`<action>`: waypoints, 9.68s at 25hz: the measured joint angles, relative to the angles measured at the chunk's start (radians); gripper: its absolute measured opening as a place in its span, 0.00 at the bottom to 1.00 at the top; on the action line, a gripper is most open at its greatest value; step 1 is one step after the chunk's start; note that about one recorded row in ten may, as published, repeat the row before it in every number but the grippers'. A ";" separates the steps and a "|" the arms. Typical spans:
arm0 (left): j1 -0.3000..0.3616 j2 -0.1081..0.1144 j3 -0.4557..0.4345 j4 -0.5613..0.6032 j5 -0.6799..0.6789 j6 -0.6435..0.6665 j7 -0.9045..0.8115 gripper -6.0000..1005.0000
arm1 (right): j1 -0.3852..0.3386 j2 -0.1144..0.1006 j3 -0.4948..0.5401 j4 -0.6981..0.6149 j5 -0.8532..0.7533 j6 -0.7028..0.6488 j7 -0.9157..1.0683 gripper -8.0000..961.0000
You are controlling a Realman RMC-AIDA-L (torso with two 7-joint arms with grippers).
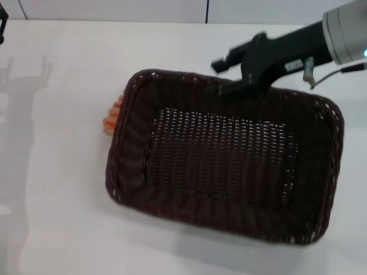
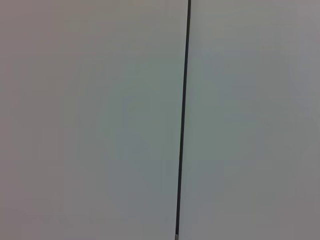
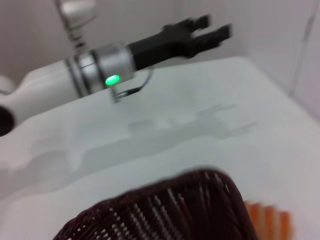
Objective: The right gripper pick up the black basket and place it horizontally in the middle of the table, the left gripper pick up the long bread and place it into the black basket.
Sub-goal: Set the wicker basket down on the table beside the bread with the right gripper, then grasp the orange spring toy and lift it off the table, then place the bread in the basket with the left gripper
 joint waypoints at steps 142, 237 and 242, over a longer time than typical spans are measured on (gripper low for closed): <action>-0.345 0.013 -0.294 -0.850 0.186 -2.159 0.778 0.10 | -0.846 -0.029 -0.798 0.157 -0.234 2.126 0.942 0.82; -0.141 0.012 -0.141 -1.333 0.238 -2.174 0.810 0.06 | -0.853 -0.036 -0.803 0.122 -0.236 2.107 0.937 0.82; -0.081 0.013 -0.131 -1.510 0.099 -2.269 0.894 0.02 | -0.856 -0.036 -0.803 0.101 -0.236 2.105 0.935 0.82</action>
